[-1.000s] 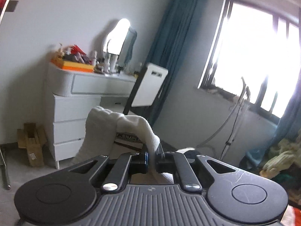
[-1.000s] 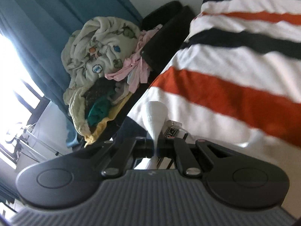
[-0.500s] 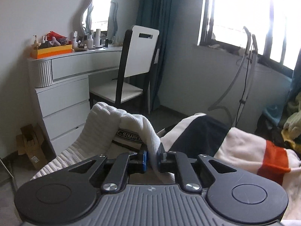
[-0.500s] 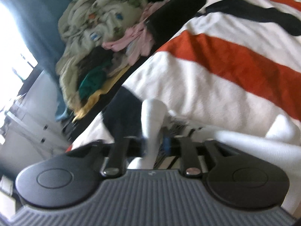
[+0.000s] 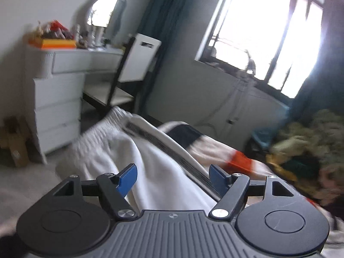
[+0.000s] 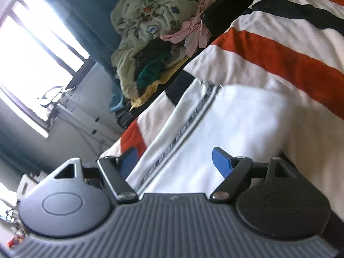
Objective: Fold clothes
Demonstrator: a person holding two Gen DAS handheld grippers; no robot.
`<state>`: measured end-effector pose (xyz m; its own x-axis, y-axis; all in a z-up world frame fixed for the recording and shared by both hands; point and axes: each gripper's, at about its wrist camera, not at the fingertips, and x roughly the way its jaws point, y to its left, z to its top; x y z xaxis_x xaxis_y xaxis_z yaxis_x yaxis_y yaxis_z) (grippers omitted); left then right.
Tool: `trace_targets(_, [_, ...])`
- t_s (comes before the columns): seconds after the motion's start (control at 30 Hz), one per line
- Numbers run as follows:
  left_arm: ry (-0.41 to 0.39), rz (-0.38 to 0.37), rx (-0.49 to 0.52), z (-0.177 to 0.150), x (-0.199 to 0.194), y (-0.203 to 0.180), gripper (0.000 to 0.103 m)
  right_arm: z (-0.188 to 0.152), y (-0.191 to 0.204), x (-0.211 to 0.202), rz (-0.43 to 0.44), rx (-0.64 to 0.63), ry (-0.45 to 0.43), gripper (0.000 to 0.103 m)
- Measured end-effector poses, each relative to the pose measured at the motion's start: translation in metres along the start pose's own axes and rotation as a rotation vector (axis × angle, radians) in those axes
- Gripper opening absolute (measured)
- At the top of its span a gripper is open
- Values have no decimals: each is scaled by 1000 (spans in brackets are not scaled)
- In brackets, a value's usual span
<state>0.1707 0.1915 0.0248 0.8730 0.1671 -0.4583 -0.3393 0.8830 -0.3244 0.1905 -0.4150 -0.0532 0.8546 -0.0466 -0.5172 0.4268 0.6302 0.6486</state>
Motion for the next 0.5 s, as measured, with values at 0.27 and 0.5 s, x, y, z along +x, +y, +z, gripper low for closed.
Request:
trace_targets(0.27, [6,-68,128,-63,-88,-31,81,-37,13,-93,-2,-309,-32,78])
trace_targets(0.5, [-25,-115,261,-110,-126,-51,86,-73,9,-131,41,-520,-19,78])
